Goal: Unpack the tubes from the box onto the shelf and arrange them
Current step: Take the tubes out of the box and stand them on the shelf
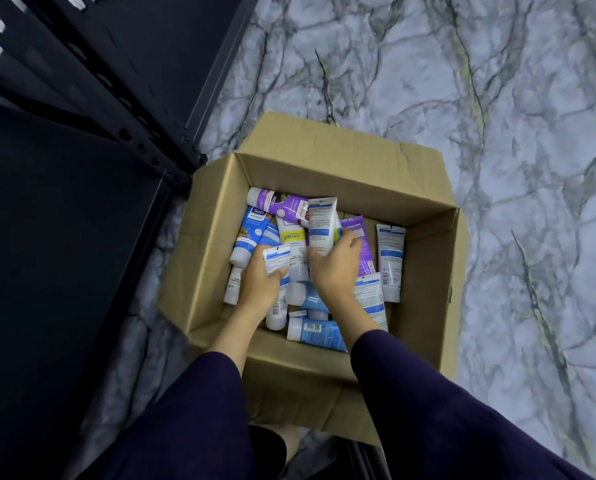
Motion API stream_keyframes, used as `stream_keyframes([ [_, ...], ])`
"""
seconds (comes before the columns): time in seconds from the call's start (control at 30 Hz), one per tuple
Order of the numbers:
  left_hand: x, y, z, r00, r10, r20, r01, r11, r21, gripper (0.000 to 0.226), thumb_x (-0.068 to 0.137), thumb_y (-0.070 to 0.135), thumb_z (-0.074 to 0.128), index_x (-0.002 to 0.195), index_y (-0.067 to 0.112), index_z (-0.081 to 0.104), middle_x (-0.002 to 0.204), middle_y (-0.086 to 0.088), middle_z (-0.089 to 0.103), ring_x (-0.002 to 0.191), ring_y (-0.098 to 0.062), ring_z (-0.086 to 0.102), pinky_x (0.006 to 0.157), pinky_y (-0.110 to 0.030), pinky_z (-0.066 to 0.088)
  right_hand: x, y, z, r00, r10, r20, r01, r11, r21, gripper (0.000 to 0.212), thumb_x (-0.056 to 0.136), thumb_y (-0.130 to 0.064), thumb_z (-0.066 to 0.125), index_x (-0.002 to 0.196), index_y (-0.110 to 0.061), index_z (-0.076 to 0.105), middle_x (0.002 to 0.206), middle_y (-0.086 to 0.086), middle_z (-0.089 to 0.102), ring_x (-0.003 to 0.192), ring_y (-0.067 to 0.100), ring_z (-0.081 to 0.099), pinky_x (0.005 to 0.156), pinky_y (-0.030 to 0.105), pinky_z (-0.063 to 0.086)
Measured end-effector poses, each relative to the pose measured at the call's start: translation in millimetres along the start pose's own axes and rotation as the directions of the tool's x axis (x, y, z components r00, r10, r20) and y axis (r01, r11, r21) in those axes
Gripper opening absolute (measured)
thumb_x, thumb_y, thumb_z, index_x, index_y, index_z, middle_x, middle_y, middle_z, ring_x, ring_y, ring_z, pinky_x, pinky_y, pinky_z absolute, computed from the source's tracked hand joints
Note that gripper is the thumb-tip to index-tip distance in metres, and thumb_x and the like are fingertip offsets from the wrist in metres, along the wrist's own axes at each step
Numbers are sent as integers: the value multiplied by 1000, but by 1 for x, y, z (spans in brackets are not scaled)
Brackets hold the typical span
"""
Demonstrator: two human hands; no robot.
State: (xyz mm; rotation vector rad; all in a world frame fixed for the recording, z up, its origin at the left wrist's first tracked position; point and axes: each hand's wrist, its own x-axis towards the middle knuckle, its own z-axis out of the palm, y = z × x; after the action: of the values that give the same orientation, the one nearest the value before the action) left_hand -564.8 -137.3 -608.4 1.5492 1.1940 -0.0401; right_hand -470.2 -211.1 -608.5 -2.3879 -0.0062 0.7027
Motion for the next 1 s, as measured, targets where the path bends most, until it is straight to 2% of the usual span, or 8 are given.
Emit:
stream_keyframes([
  [0.07, -4, 0, -2, 1000, 8, 4, -8, 1000, -12, 35, 91, 6, 59, 124, 9, 47, 113, 0, 58, 100, -9, 54, 70, -9, 44, 0, -5, 6, 999, -51, 6, 52, 995, -87, 62, 80, -18, 71, 130, -8, 36, 128, 11, 46, 113, 27, 52, 86, 36, 52],
  [0.17, -13, -1, -11, 1000, 27, 11, -26, 998, -63, 43, 92, 9, 58, 132, 13, 42, 119, -1, 59, 108, -14, 57, 87, -29, 49, -4, -9, 8, 986, -7, 166, -1, 999, 48, 56, 81, -11, 69, 126, -10, 37, 121, 10, 56, 104, 24, 60, 83, 37, 55],
  [0.37, -38, 35, -40, 984, 173, -28, -175, 976, -127, 32, 96, 4, 48, 127, 11, 40, 107, 0, 58, 86, 0, 58, 65, -6, 47, -35, -14, -22, 959, -118, 256, 6, 917, 399, 41, 84, -8, 62, 117, -17, 39, 105, 4, 60, 88, 16, 63, 67, 29, 57],
  [0.6, -102, 114, -77, 891, 428, -150, -441, 895, -70, 37, 99, 9, 41, 122, 33, 24, 113, -4, 56, 94, -16, 62, 80, -34, 54, -88, -84, -94, 889, -437, 136, 258, 725, 639, 33, 93, -19, 58, 122, -15, 42, 100, 2, 60, 73, 0, 62, 55, 17, 51],
  [0.67, -127, 141, -96, 851, 473, -230, -494, 868, -45, 43, 99, 11, 42, 130, 33, 23, 114, -5, 58, 94, -17, 62, 82, -33, 52, -109, -113, -121, 843, -533, 81, 346, 650, 676, 35, 94, -16, 56, 126, -16, 42, 97, -7, 58, 74, -7, 61, 60, 14, 50],
  [0.77, -175, 183, -131, 752, 547, -369, -595, 803, -22, 35, 98, 10, 43, 127, 25, 29, 101, 3, 59, 79, -3, 59, 74, -20, 48, -149, -158, -159, 747, -665, -10, 475, 523, 708, 34, 94, -17, 57, 125, -25, 46, 107, -5, 59, 90, 1, 61, 75, 26, 53],
  [0.87, -233, 223, -171, 648, 617, -446, -685, 728, 11, 29, 99, 10, 42, 119, 28, 33, 98, 11, 57, 75, 6, 58, 67, -11, 47, -195, -204, -194, 643, -764, -49, 529, 397, 750, 38, 94, -15, 56, 129, -16, 44, 97, -1, 61, 77, 5, 63, 60, 24, 53],
  [1.0, -334, 267, -239, 466, 677, -569, -772, 626, 112, 29, 100, 10, 43, 117, 30, 32, 100, 10, 56, 79, 4, 61, 69, -17, 52, -282, -268, -233, 451, -891, -54, 547, 228, 806, 35, 93, -19, 57, 126, -24, 45, 96, 8, 64, 71, 19, 63, 54, 30, 53],
])
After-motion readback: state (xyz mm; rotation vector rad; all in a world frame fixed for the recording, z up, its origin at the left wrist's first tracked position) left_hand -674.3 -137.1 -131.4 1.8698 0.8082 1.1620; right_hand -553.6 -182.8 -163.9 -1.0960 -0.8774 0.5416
